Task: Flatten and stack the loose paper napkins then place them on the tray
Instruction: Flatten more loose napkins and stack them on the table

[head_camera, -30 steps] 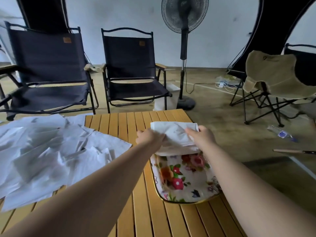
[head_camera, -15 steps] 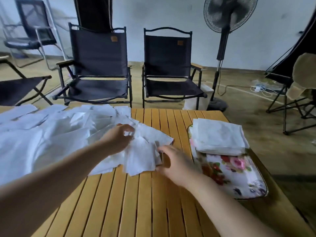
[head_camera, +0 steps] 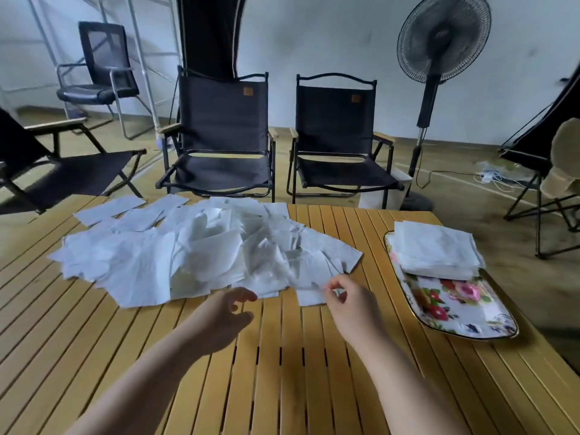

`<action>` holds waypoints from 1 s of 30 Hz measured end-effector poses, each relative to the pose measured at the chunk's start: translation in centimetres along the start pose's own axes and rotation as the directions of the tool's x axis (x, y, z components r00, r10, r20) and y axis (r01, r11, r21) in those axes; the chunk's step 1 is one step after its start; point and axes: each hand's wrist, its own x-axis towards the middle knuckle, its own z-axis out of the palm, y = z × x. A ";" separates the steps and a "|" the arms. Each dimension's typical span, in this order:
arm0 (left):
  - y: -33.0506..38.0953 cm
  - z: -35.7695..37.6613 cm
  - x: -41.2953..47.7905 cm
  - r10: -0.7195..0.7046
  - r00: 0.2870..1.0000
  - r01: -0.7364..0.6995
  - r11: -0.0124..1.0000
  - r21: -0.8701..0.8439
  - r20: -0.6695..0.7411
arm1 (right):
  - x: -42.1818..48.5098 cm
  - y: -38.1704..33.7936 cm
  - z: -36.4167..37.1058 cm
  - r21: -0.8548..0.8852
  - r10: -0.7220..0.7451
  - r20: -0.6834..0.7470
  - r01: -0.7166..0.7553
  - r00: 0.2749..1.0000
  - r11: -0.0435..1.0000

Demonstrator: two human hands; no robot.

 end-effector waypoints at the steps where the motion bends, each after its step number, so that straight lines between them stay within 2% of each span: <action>1: -0.3 -0.2 -0.6 0.011 1.000 -0.012 0.999 -0.034 -0.012 | -0.8 -1.0 0.1 0.107 0.024 0.026 -0.027 0.999 0.994; 3: -0.6 -0.6 -1.4 0.004 0.999 -0.010 0.990 -0.138 -0.047 | -2.3 -2.9 0.1 0.344 0.064 0.101 -0.095 0.993 0.934; 4: -0.6 -0.9 -1.9 -0.028 0.999 0.018 0.971 -0.237 -0.038 | -2.9 -3.8 0.0 0.475 0.082 0.155 -0.147 0.984 0.868; 6: -0.2 -1.7 -3.0 -0.076 0.995 0.098 0.857 -0.507 0.063 | -3.9 -5.3 -0.2 0.655 0.089 0.284 -0.261 0.955 0.709; 8: 0.2 -2.5 -4.3 -0.035 0.979 0.164 0.718 -0.676 0.200 | -5.0 -6.6 -0.4 0.727 0.076 0.389 -0.357 0.918 0.587; 10: 0.3 -2.9 -5.2 0.004 0.966 0.190 0.662 -0.725 0.257 | -5.8 -7.1 -0.3 0.740 0.093 0.453 -0.432 0.887 0.516; 12: 0.0 -3.0 -5.4 -0.030 0.972 0.193 0.672 -0.715 0.233 | -6.4 -7.0 -0.2 0.657 0.122 0.524 -0.492 0.843 0.572; 14: -0.4 -2.8 -5.0 -0.080 0.977 0.189 0.763 -0.618 0.200 | -6.8 -6.3 -0.1 0.474 0.146 0.597 -0.494 0.789 0.729; 16: -0.9 -2.3 -4.5 -0.123 0.974 0.194 0.890 -0.414 0.191 | -6.8 -5.7 0.0 0.271 0.165 0.621 -0.407 0.766 0.872; 18: -1.1 -1.4 -4.0 -0.141 0.966 0.189 0.957 -0.219 0.219 | -6.4 -5.0 0.4 0.022 0.189 0.618 -0.257 0.763 0.966; 21: -1.0 0.2 -3.3 -0.155 0.955 0.183 0.979 -0.092 0.252 | -5.8 -4.7 1.5 -0.252 0.304 0.639 -0.182 0.707 0.951; 23: -0.9 0.9 -2.6 -0.162 0.953 0.180 0.982 -0.049 0.255 | -5.2 -4.3 1.6 -0.389 0.375 0.609 -0.148 0.699 0.909; 25: -0.8 1.2 -2.1 -0.157 0.952 0.178 0.982 -0.059 0.264 | -4.2 -3.5 1.3 -0.458 0.413 0.562 -0.146 0.717 0.877; 26: -0.8 1.4 -1.9 -0.143 0.952 0.167 0.984 -0.066 0.272 | -3.6 -3.0 1.1 -0.452 0.411 0.509 -0.172 0.756 0.875; 28: -0.6 1.6 -1.5 -0.121 0.948 0.142 0.988 -0.052 0.293 | -2.1 -1.4 0.8 -0.372 0.340 0.295 -0.221 0.893 0.902; 30: -0.6 2.0 -1.1 -0.108 0.947 0.122 0.992 -0.026 0.302 | -1.0 -0.3 0.8 -0.280 0.227 0.057 -0.203 0.972 0.938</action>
